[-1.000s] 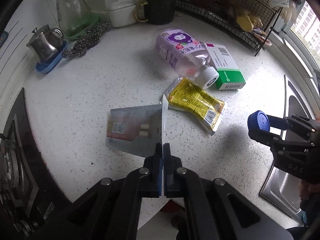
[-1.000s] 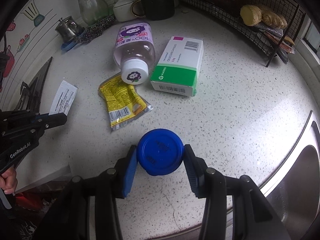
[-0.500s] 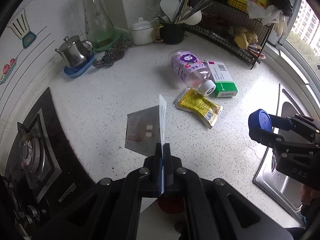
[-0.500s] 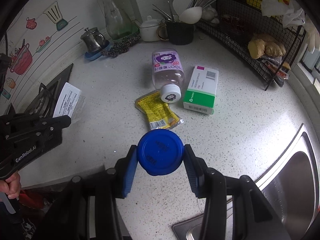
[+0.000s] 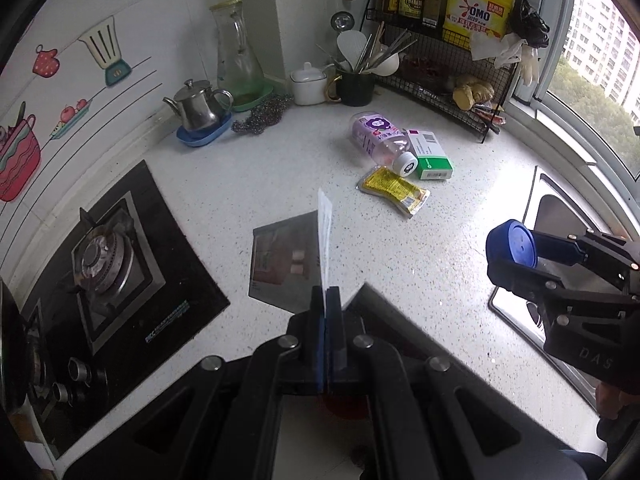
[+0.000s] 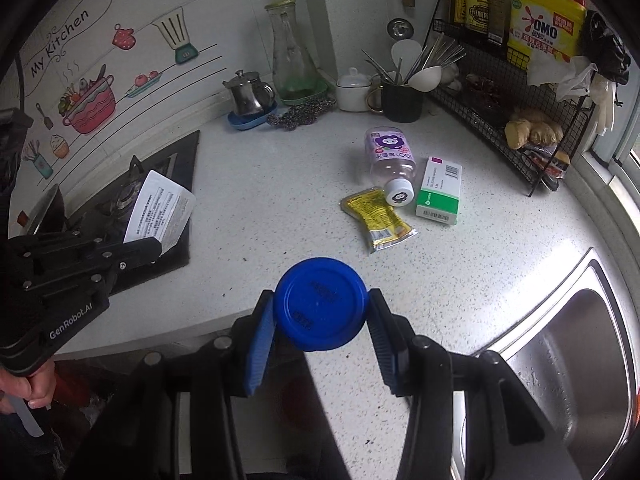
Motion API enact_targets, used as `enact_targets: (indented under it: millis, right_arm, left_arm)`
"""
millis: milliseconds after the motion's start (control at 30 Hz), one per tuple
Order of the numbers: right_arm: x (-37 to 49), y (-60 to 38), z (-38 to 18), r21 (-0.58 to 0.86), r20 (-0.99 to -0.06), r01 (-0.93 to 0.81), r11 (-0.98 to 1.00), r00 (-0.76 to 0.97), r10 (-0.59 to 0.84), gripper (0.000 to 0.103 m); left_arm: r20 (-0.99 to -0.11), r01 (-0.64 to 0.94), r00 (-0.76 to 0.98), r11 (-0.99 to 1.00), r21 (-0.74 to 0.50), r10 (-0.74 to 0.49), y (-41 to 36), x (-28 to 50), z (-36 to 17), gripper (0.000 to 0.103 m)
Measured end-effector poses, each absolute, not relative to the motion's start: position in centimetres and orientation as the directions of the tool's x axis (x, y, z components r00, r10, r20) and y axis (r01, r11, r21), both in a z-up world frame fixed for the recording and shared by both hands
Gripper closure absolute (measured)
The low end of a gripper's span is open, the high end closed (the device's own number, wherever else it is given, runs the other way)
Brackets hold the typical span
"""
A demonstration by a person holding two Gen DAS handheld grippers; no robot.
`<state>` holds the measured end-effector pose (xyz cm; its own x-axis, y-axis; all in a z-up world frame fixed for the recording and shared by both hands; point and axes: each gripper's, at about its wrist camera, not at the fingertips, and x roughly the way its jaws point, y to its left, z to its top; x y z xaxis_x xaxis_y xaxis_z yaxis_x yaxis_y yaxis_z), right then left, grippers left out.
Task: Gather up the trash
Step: 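Carry the paper packet and blue lid down toward the red bucket with both tools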
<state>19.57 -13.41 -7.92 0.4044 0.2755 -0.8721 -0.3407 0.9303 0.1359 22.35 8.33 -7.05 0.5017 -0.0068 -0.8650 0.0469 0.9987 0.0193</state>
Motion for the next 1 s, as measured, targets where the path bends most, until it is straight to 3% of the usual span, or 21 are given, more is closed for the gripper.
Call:
enact_targets:
  millis: [433,633,1000]
  right_arm:
    - [8.1,-10.5,-6.8,0.128,-0.860,-0.359,0.924,0.424,0.284,0.060]
    - [5.0,-9.1,-8.0,0.123,-0.877,-0.362,0.924,0.396,0.272,0.060]
    - [2.1,-7.2,-16.4,0.142,-0.941,-0.387,0.911,0.233,0.246,0.060]
  left_arm:
    - [-0.858,0.000,0.514,1.000,0.014,0.012,9.6,9.2,-7.2,0.103]
    - [-0.876,-0.125,0.476,0.992,0.025,0.082,10.7,4.4,-9.0,0.103]
    - [-0.948,-0.254,0.312,0.967,-0.019,0.063,12.2,-0.2,-18.9,0.103]
